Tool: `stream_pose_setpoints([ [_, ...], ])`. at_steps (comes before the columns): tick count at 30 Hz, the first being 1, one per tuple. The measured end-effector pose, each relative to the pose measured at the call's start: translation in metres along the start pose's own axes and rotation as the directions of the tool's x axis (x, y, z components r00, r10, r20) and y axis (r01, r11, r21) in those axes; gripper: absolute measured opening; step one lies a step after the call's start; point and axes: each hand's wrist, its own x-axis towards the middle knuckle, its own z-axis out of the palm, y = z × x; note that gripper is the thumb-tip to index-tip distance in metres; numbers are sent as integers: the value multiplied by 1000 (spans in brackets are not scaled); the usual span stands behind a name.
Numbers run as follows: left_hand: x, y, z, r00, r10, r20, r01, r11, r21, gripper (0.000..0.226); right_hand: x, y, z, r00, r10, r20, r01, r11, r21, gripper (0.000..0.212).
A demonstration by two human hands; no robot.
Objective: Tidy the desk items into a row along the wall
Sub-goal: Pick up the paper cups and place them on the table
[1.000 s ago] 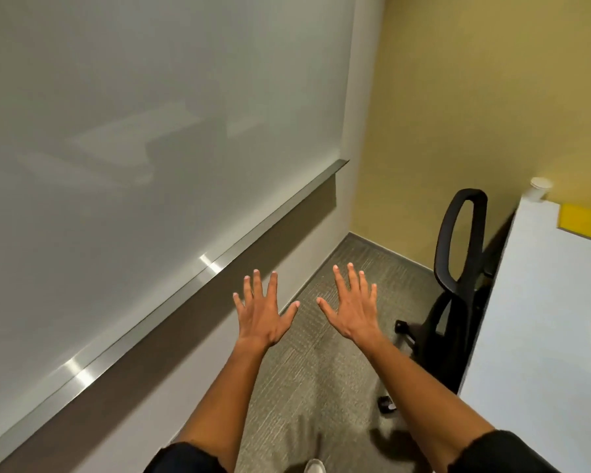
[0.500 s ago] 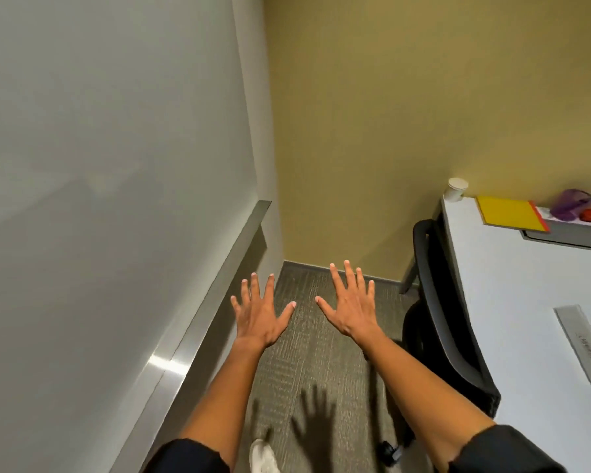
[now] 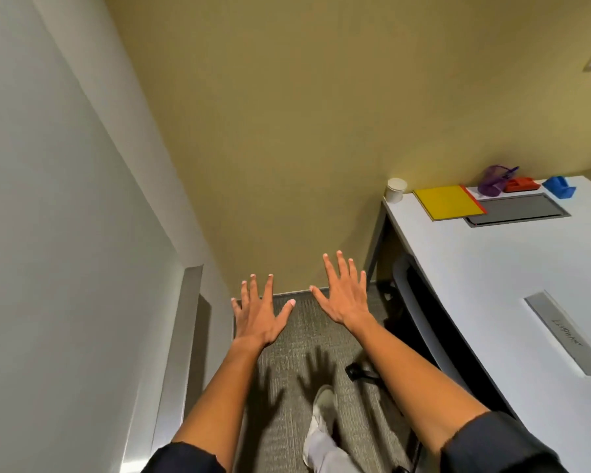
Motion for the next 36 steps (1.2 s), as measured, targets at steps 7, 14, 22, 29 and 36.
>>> stream_pose_setpoints([
  [7,156,52,5,982,124,140,-128,992,17,82,152,51,-12,989,149,-16,-149,989,21,79],
  [14,290,139,1,948,250,195,-253,967,-12,82,253,118,-36,956,294,-9,-293,955,36,80],
  [22,387,224,29,870,367,330,-372,927,-50,77,316,198,-44,863,505,19,-506,861,47,81],
  [29,472,278,69,768,503,396,-521,850,-70,75,371,258,-46,765,644,9,-642,762,85,83],
  [36,534,313,95,674,532,513,-552,824,-129,79,412,282,-46,688,726,10,-717,677,167,84],
])
